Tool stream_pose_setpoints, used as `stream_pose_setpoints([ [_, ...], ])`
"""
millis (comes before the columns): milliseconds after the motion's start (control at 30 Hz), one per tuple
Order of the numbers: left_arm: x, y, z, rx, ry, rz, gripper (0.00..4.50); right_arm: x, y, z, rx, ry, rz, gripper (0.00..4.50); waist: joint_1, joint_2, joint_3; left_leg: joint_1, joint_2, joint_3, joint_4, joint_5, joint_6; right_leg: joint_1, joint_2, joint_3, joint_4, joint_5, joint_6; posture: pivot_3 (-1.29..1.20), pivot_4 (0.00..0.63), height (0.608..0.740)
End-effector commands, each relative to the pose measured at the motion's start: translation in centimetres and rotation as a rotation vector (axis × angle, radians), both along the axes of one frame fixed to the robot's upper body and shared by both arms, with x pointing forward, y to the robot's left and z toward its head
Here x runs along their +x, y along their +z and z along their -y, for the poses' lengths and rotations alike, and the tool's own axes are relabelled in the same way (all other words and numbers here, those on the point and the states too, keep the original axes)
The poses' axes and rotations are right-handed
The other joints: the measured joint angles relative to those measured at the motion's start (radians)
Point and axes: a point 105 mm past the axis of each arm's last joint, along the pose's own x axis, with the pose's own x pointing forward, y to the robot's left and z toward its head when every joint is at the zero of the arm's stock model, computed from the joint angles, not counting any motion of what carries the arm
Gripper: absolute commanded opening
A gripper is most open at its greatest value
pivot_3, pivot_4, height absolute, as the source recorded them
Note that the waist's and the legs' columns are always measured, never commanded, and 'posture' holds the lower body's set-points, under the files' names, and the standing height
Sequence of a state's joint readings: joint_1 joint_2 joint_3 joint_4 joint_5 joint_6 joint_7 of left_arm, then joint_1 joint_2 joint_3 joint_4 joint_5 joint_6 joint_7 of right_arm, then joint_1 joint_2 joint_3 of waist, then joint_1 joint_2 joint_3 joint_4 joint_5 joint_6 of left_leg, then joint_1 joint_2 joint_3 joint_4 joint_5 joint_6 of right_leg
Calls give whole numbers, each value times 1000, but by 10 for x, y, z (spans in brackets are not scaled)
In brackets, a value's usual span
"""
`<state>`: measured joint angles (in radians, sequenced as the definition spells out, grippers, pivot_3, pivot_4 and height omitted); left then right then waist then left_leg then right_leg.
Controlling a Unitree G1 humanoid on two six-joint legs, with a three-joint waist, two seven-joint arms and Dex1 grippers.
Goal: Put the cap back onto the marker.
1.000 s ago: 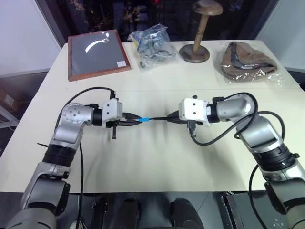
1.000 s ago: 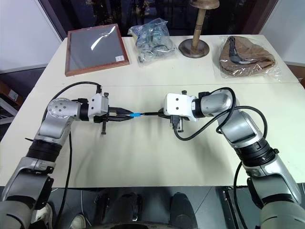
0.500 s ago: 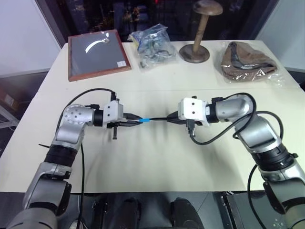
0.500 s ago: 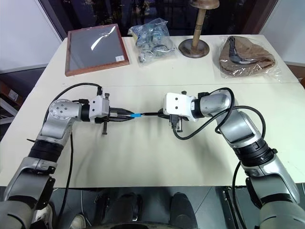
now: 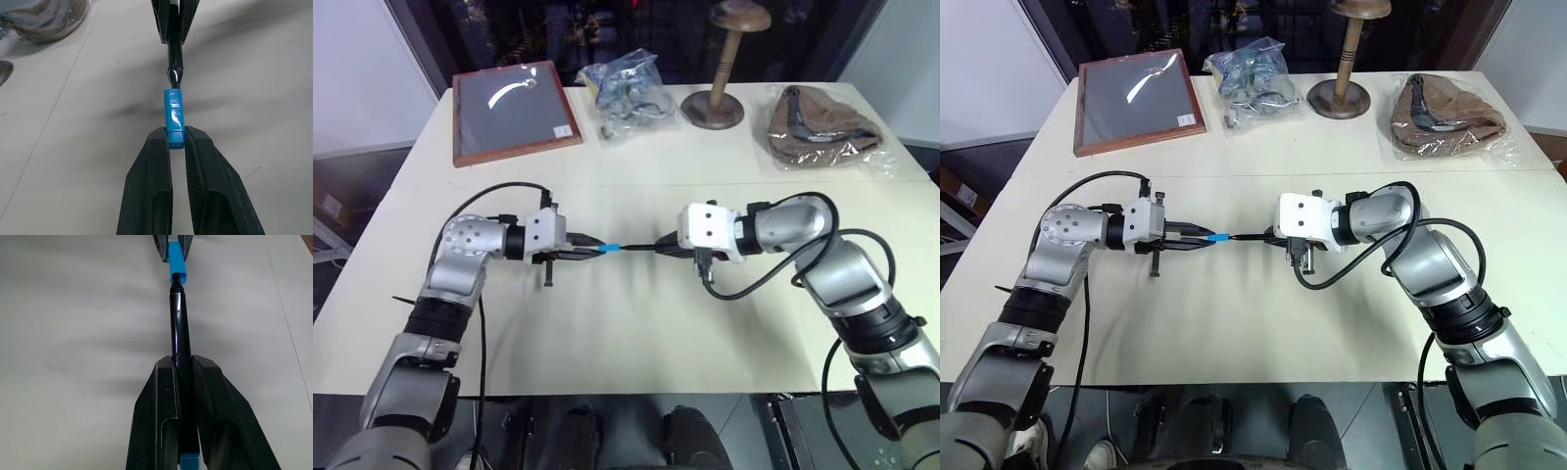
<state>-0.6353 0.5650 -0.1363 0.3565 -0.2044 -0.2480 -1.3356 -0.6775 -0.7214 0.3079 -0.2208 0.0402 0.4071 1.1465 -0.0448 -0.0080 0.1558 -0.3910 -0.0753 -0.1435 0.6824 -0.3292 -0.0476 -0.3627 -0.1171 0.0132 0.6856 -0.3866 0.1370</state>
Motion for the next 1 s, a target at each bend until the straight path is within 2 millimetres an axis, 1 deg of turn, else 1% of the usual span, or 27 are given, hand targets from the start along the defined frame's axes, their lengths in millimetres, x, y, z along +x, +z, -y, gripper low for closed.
stream_pose_setpoints([
  [33,-1,10,7,-5,-34,57,61,-13,9,-19,22,98,40,0,0,0,0,0,0,0,0,0,0,0,0,0,0,0,0,0,150,740],
  [333,-7,7,7,15,-66,83,61,-11,9,-19,19,96,44,0,0,0,0,0,0,0,0,0,0,0,0,0,0,0,0,0,150,740],
  [633,-3,8,11,11,-62,100,61,-13,11,-23,26,108,41,0,0,0,0,0,0,0,0,0,0,0,0,0,0,0,0,0,150,740],
  [767,-3,9,14,-2,-61,80,61,-15,13,-26,28,117,47,0,0,0,0,0,0,0,0,0,0,0,0,0,0,0,0,0,150,740],
  [933,-6,6,15,-16,-64,5,61,-18,12,-30,15,134,66,0,0,0,0,0,0,0,0,0,0,0,0,0,1,0,0,0,150,740],
  [1000,-6,7,16,-16,-70,13,61,-19,11,-31,1,144,81,0,0,0,0,0,0,0,0,0,0,0,0,0,1,0,0,0,150,740],
])
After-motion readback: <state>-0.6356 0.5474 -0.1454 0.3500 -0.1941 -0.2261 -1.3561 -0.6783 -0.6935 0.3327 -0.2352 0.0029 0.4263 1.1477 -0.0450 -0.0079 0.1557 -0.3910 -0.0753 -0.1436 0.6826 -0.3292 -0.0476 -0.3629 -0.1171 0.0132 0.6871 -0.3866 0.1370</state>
